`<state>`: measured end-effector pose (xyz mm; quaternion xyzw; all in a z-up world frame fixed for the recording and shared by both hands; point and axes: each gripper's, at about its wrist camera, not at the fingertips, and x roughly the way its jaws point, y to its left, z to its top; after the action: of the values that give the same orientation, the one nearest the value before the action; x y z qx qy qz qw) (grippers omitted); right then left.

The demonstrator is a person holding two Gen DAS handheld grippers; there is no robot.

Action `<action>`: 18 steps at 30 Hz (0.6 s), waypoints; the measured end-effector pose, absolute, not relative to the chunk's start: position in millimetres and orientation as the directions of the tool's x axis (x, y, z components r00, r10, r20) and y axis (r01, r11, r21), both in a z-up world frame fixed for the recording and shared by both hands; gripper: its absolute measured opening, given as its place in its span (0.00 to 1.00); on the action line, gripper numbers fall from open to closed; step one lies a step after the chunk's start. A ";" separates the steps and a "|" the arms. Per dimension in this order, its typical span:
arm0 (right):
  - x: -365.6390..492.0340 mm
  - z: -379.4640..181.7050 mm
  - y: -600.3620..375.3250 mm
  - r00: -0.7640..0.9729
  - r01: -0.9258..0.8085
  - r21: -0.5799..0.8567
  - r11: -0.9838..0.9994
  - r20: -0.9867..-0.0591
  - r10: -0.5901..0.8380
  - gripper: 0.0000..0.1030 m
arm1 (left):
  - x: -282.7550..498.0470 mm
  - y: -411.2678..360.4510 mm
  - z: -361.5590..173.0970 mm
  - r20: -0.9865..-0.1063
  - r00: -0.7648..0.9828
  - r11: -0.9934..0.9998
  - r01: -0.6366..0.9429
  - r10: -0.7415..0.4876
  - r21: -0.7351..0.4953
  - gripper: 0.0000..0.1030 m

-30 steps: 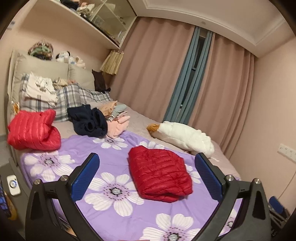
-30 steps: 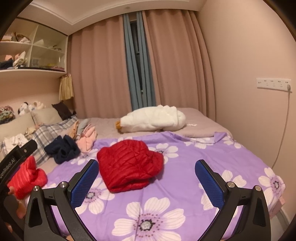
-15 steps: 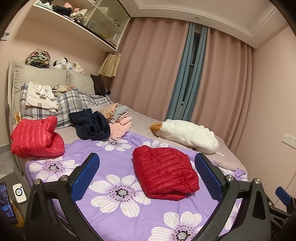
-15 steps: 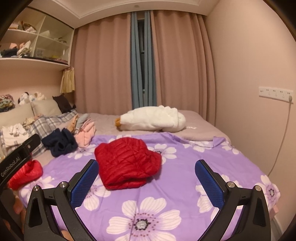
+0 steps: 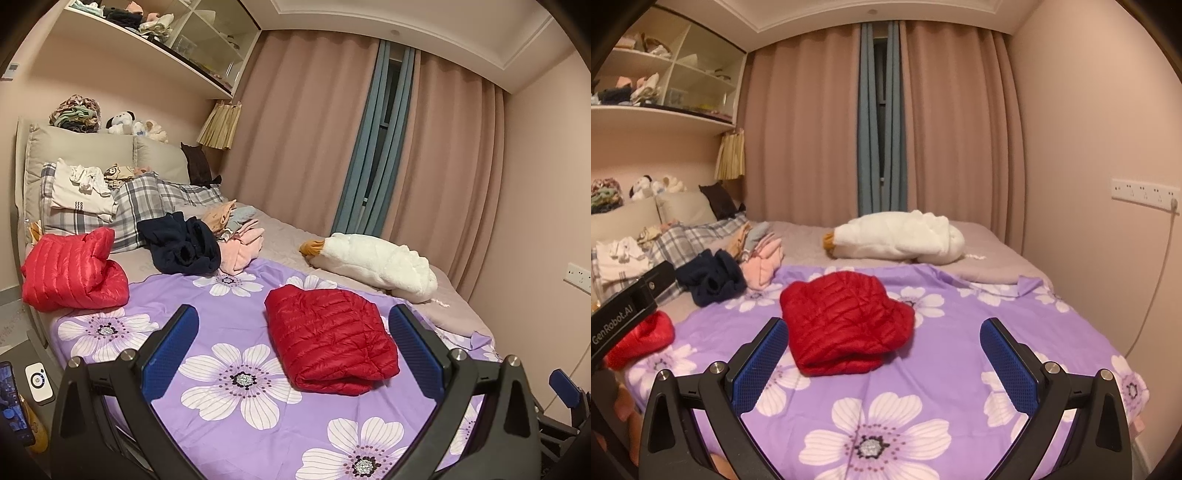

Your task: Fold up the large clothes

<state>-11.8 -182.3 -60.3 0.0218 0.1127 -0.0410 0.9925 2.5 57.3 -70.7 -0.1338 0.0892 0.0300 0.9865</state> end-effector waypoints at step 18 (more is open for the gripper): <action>-11.1 -61.7 -185.5 0.971 0.085 0.049 0.995 -0.229 -0.071 1.00 | 4.4 52.7 -72.0 -0.193 0.980 0.970 -0.092 0.048 -0.226 1.00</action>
<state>-11.1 -185.5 -61.7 0.0292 0.1144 -0.0393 0.9922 4.4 52.7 -72.0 -0.1176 0.0935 0.0353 0.9880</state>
